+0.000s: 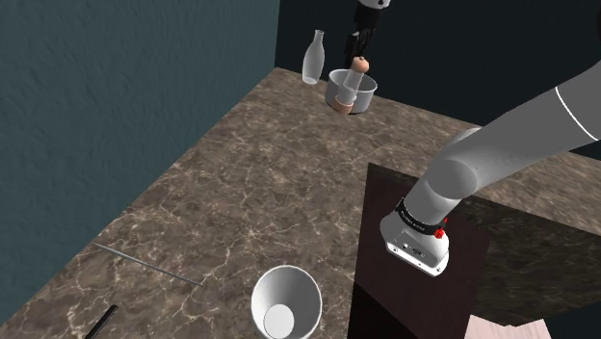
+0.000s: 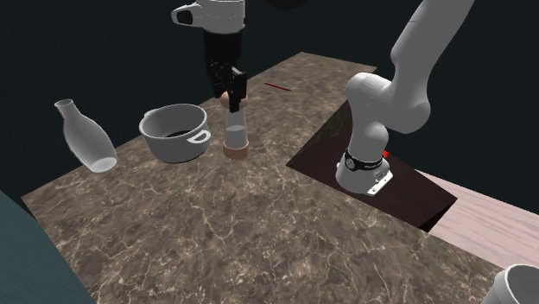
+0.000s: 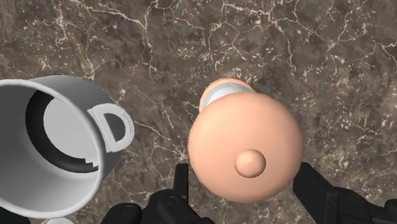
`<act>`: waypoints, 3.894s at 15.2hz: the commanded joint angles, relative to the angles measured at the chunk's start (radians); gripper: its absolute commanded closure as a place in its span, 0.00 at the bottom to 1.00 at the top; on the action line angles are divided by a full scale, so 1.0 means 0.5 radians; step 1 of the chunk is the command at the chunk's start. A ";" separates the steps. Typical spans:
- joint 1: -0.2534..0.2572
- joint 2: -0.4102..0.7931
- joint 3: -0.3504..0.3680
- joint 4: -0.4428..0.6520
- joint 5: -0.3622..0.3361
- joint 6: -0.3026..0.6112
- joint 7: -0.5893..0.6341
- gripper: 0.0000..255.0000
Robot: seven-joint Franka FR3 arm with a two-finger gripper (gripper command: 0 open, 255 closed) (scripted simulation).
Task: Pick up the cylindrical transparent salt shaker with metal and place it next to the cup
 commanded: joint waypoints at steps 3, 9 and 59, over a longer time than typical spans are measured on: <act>0.003 -0.009 0.008 0.105 0.006 -0.114 -0.006 1.00; 0.007 0.003 0.016 0.276 0.015 -0.274 -0.018 1.00; 0.398 -0.114 1.534 0.758 0.630 -0.875 1.760 1.00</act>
